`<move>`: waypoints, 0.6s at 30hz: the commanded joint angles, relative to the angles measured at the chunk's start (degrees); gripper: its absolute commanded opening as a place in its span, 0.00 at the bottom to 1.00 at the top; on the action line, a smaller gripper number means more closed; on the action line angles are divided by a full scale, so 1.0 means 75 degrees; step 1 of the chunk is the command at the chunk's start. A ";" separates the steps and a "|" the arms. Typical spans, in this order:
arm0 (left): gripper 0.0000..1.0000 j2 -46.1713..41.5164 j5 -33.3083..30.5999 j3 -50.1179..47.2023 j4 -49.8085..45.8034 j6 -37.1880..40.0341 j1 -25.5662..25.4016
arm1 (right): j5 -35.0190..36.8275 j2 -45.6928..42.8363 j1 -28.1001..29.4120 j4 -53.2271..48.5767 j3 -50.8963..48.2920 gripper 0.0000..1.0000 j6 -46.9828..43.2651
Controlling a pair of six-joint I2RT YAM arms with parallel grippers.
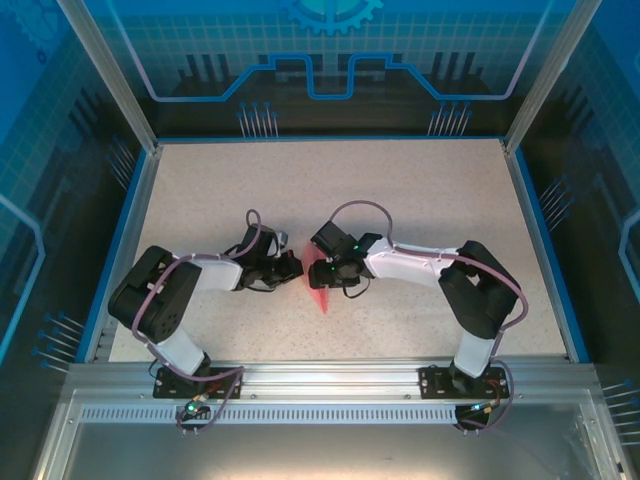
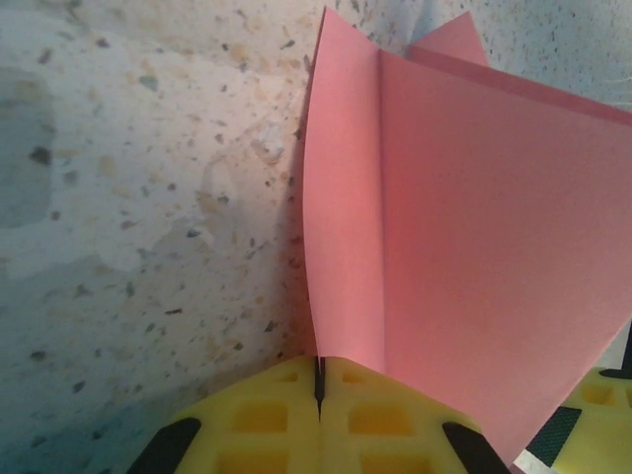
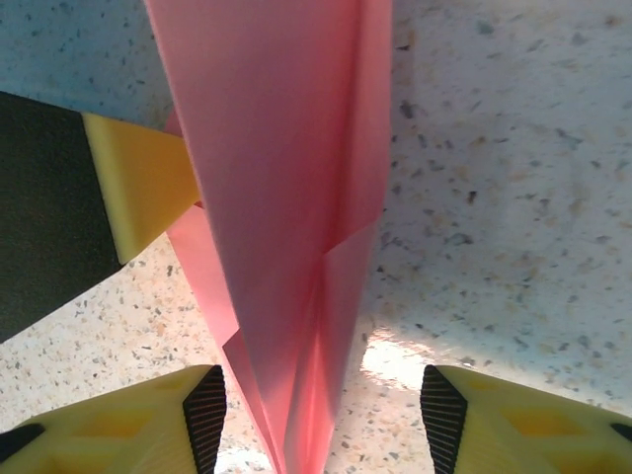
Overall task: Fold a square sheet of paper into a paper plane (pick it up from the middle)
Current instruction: Turn over a paper plane at the center of the table, then move the paper plane to the center of the table.
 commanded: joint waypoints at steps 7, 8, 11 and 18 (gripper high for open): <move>0.00 -0.0247 -0.0071 -0.0120 -0.0051 0.0177 0.0059 | 0.0515 0.0112 0.0408 -0.0493 0.0434 0.53 0.0041; 0.00 -0.0242 -0.0058 -0.0112 -0.0054 0.0186 0.0059 | 0.0630 0.0059 0.0430 -0.0541 0.0417 0.54 0.0087; 0.00 -0.0248 -0.0048 -0.0100 -0.0077 0.0198 0.0062 | 0.0787 -0.0093 0.0465 -0.0561 0.0380 0.55 0.0116; 0.00 -0.0237 -0.0036 -0.0112 -0.0069 0.0198 0.0059 | 0.0789 0.0072 0.0634 -0.0629 0.0610 0.42 -0.0008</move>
